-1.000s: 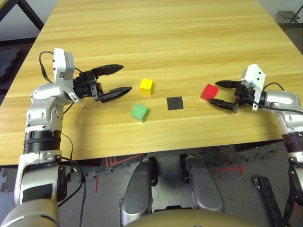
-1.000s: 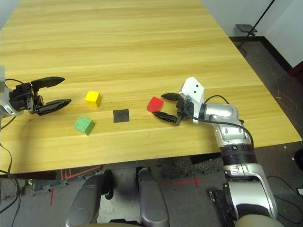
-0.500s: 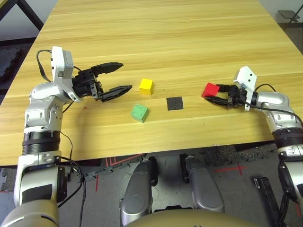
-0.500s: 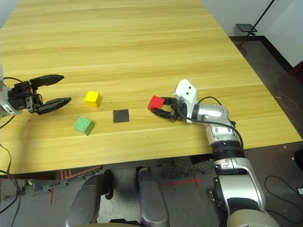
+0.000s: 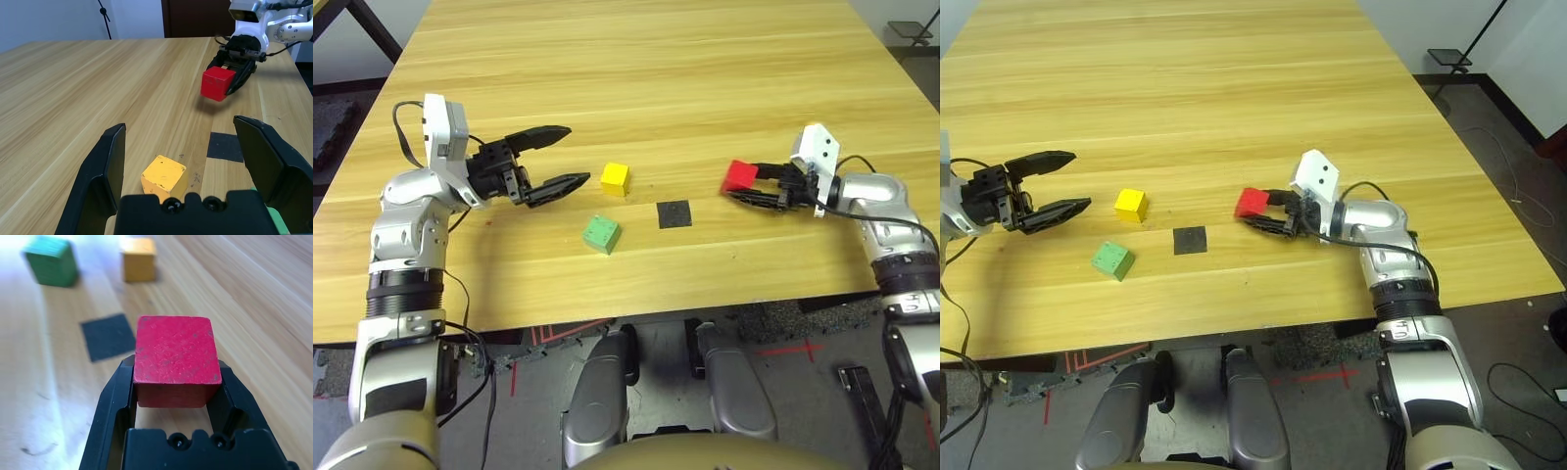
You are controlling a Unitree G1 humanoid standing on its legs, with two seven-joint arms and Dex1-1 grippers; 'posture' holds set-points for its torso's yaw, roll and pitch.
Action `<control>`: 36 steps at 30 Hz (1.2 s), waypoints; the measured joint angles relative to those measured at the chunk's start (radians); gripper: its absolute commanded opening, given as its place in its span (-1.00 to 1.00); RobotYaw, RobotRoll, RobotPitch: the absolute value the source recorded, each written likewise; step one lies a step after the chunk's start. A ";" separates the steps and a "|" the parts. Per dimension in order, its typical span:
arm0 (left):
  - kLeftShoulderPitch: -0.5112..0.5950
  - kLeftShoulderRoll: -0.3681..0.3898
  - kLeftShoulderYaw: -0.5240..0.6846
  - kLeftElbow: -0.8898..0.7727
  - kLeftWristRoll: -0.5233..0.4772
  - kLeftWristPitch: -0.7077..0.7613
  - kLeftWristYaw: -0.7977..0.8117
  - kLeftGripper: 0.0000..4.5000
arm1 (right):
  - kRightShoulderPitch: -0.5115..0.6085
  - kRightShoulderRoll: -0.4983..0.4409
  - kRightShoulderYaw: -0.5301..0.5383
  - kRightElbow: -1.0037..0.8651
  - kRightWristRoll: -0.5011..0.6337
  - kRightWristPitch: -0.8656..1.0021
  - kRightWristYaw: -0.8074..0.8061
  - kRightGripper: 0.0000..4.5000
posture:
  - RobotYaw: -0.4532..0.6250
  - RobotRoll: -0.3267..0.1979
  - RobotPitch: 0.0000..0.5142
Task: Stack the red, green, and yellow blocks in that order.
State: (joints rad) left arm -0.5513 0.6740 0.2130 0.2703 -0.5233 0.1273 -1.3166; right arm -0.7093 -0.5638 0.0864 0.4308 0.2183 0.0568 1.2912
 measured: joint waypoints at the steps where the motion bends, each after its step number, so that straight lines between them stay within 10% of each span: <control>1: 0.000 -0.001 0.000 0.001 0.000 0.000 0.000 1.00 | -0.005 0.001 0.008 -0.001 0.000 0.002 0.011 -0.09 | 0.36 0.30 -0.09; 36: 0.021 -0.011 -0.012 -0.092 -0.043 0.056 -0.034 1.00 | -0.120 0.179 0.111 0.247 -0.082 -0.194 0.082 -0.09 | 0.45 0.30 -0.14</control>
State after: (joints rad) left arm -0.5306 0.6626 0.2009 0.1781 -0.5659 0.1829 -1.3502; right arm -0.8289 -0.3852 0.1976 0.6782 0.1358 -0.1373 1.3730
